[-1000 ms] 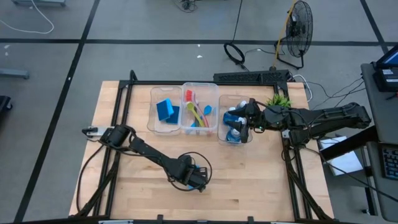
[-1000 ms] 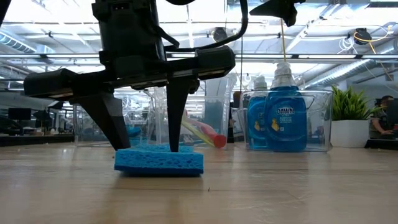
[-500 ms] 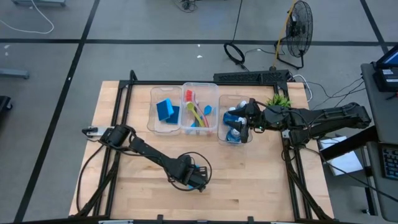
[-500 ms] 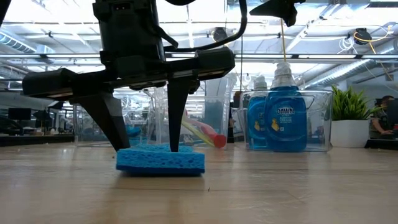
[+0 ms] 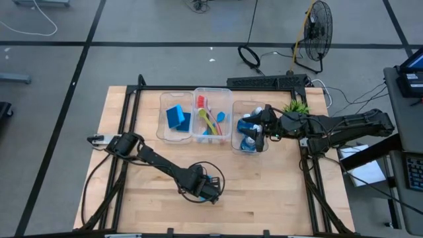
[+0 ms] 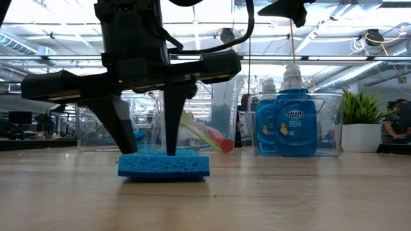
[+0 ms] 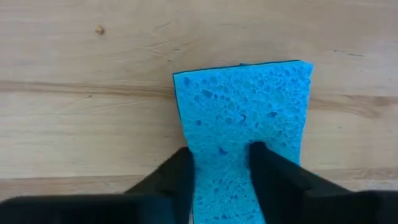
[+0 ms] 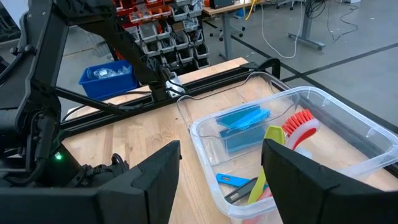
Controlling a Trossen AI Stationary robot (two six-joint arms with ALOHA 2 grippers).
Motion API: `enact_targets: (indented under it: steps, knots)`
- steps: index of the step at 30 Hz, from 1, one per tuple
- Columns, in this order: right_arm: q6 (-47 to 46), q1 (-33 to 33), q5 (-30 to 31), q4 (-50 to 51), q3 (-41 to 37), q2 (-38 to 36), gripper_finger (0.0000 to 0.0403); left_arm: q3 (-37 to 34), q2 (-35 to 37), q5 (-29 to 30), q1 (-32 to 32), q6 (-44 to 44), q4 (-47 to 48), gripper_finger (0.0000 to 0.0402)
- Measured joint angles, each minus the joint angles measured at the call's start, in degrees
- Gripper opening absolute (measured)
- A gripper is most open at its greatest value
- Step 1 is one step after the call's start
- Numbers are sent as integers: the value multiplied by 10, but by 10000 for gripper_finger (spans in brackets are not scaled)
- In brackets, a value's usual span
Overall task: Pick & Place Kitchen Sink Supplies
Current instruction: Put the light blue sponge into the left transparent bin
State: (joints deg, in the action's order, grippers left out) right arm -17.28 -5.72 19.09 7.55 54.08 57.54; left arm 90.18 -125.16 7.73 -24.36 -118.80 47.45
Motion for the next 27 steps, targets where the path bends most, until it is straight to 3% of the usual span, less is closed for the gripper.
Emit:
enact_targets:
  steps: [7, 9, 19, 23, 27]
  knots:
    - [0, 0, 0, 0, 0, 0, 212, 0, 0, 26, -1, 0, 9, 29]
    - [0, 0, 0, 0, 0, 0, 212, 0, 0, 36, -1, 4, 13, 11]
    - [0, 0, 0, 5, 0, 0, 212, -4, 41, 49, -13, 63, 85, 5]
    - [1, 0, 0, 9, 0, 0, 212, -3, 87, 70, -26, 163, 115, 4]
    - [4, 0, 0, 9, 0, 0, 212, -3, 130, 113, -47, 320, 124, 3]
